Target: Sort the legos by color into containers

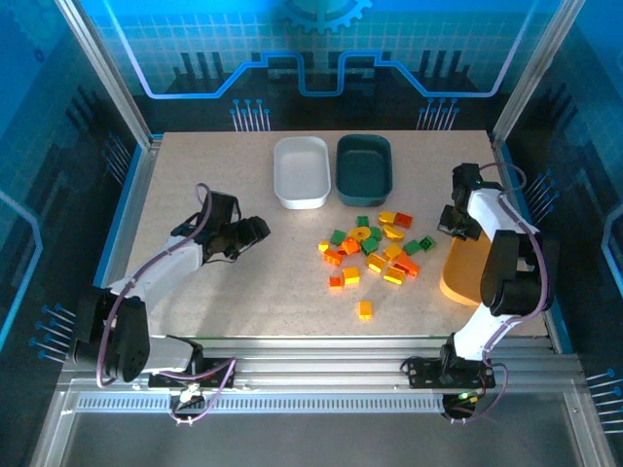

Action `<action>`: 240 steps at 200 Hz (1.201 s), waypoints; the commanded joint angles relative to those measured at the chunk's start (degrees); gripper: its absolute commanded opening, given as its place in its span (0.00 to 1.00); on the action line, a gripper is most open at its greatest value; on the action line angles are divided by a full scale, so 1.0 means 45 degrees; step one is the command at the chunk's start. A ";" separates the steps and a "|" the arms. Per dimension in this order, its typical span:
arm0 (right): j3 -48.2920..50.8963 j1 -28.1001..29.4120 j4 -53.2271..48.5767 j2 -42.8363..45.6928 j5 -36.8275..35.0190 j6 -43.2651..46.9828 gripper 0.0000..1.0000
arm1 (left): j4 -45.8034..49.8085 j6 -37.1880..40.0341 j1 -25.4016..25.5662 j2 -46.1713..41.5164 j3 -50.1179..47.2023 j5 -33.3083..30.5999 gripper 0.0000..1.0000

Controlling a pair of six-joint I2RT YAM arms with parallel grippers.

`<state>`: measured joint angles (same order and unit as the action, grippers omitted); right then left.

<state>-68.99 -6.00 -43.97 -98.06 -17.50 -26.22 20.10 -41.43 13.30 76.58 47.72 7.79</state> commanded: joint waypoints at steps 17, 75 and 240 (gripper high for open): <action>-0.0674 0.0641 -0.0450 0.0668 -0.1927 0.0005 0.00 | 0.1089 0.0695 0.0111 -0.0736 0.0967 -0.0149 0.69; -0.2579 0.2949 -0.2027 0.2744 -0.2764 -0.0219 0.00 | 0.1968 0.0704 0.0106 -0.1942 0.1445 -0.1316 0.69; -1.0697 1.5433 -0.0897 -0.5711 0.1532 -0.5214 0.00 | 0.6096 -0.0921 -0.3011 -0.5379 0.0265 -0.3060 0.96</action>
<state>-113.45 63.35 -49.87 -120.27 -16.21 -45.28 43.51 -45.15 1.08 54.65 49.50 -4.99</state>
